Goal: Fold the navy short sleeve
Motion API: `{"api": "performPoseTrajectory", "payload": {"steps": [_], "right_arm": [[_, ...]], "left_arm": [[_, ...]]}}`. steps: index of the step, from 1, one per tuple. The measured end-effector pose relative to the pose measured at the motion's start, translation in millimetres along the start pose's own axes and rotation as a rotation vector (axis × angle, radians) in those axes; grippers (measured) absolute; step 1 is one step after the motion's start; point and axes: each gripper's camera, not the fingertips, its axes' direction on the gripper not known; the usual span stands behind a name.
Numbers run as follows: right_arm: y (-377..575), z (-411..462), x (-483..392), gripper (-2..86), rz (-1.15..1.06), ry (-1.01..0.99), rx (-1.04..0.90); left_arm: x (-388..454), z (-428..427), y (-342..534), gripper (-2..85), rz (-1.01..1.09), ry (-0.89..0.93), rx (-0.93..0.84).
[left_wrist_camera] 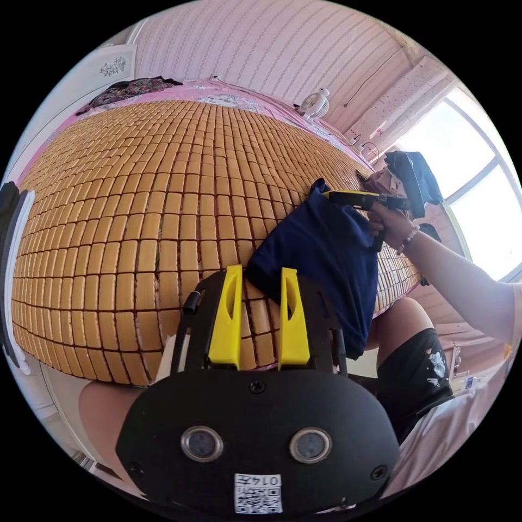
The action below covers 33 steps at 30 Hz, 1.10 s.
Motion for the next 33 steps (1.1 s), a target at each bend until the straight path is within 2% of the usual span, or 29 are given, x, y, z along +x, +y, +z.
{"api": "performPoseTrajectory", "payload": {"steps": [3,7,14,19,23,30,33], "right_arm": [[2,-3,-2,7.6,0.004,-0.016,0.021],[3,-17,0,3.1,-0.007,-0.108,-0.017],[47,-111,-14,1.6,-0.081,-0.159,0.24],[64,-161,-32,1.0,-0.117,-0.24,0.373],[56,-183,-67,0.8,-0.197,-0.347,0.456],[17,-189,-165,0.9,-0.394,-0.502,0.521],[-22,-185,-218,1.3,-0.52,-0.593,0.494]], "left_arm": [[1,0,7,4.3,0.027,-0.018,-0.026],[5,-10,18,3.6,0.048,-0.034,-0.044],[6,-71,66,3.3,0.112,0.067,0.138],[9,-129,104,3.2,0.151,0.046,0.29],[1,-182,140,3.0,0.15,-0.053,0.414],[-34,-254,214,2.4,-0.036,-0.308,0.644],[-52,-276,233,2.5,-0.113,-0.431,0.658]]}}
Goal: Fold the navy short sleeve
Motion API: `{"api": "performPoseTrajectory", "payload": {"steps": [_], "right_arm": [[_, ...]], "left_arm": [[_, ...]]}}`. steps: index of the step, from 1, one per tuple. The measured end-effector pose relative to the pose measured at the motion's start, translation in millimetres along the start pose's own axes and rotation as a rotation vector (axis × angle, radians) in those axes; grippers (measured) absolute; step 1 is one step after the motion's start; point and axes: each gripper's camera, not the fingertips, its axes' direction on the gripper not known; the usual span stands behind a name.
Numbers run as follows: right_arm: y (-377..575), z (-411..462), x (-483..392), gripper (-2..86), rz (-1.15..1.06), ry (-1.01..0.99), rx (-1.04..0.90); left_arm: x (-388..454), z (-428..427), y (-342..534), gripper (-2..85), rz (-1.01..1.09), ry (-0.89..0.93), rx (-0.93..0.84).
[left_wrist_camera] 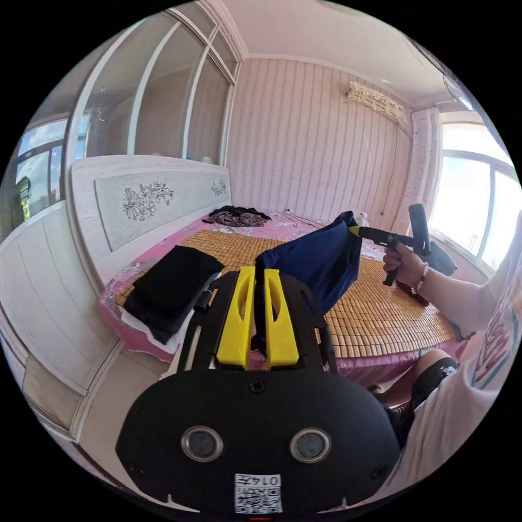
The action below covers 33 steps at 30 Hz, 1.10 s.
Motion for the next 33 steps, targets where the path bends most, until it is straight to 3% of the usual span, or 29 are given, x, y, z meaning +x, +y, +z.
{"api": "performPoseTrajectory", "payload": {"steps": [4,8,12,15,18,21,25,28,33], "right_arm": [[-80,82,-26,2.2,-0.195,-0.078,-0.073],[-158,192,-25,5.3,0.004,-0.038,-0.162],[-163,264,-11,8.1,0.112,0.097,-0.396],[-109,251,7,8.3,0.096,0.181,-0.438],[-15,187,27,7.6,0.076,0.204,-0.491],[96,84,35,5.1,0.115,0.361,-0.561],[224,-82,24,3.0,0.519,0.547,-0.648],[294,-195,-21,2.5,0.782,0.711,-0.5],[389,-299,-98,1.8,1.026,0.949,-0.357]], "left_arm": [[-37,-15,-7,3.0,-0.045,-0.136,0.037],[-99,11,-29,4.8,-0.108,-0.242,0.097],[-158,47,-8,5.2,-0.406,-0.256,-0.024],[-140,53,26,3.6,-0.383,-0.263,-0.095],[-97,57,63,0.1,-0.311,-0.14,-0.179],[-42,57,88,-0.8,-0.249,-0.029,-0.231],[36,64,93,-0.9,-0.104,0.087,-0.236],[108,79,75,-0.9,0.067,0.225,-0.209],[275,104,41,-0.5,0.43,0.821,-0.219]]}}
